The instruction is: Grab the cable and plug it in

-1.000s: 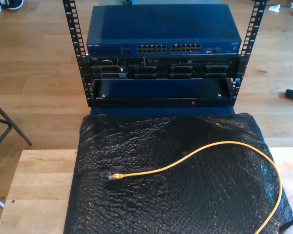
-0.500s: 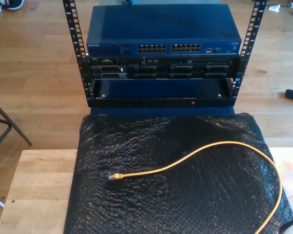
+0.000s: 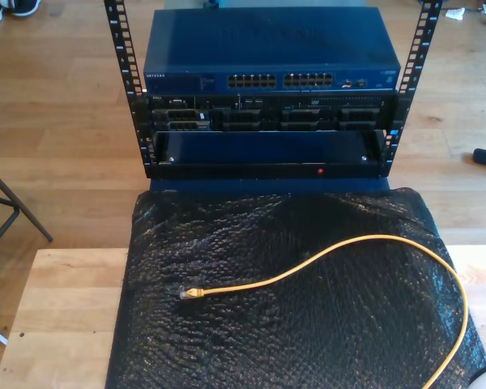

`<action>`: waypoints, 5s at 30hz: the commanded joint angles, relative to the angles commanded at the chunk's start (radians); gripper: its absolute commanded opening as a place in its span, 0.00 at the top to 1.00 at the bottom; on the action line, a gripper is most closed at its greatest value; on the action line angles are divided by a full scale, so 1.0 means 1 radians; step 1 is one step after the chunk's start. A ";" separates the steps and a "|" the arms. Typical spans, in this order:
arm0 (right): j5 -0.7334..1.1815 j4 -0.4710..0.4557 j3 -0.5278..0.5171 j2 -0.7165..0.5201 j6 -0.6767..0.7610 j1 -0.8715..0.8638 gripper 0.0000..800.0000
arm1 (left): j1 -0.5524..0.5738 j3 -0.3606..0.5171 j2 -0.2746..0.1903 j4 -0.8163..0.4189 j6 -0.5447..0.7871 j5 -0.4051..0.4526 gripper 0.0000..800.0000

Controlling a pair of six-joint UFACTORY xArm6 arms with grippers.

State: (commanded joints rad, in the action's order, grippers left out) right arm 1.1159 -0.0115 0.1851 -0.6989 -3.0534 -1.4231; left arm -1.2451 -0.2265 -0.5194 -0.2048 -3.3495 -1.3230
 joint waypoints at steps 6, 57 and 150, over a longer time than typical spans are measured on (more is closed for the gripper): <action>0.150 0.063 0.166 0.009 0.080 0.003 0.00 | 0.020 -0.120 0.005 0.061 -0.003 -0.087 0.00; 0.405 0.451 0.839 0.391 1.094 0.893 0.01 | 0.586 -0.417 0.094 0.546 -0.674 -0.232 0.00; -0.227 -0.086 1.051 1.062 2.245 2.179 0.50 | 0.585 -0.362 0.089 0.569 -0.710 -0.235 0.00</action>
State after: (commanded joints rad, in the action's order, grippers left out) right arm 0.8888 -0.0974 1.2361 0.3629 -0.8086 0.7557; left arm -0.6605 -0.5886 -0.4304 0.3644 -4.0599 -1.5578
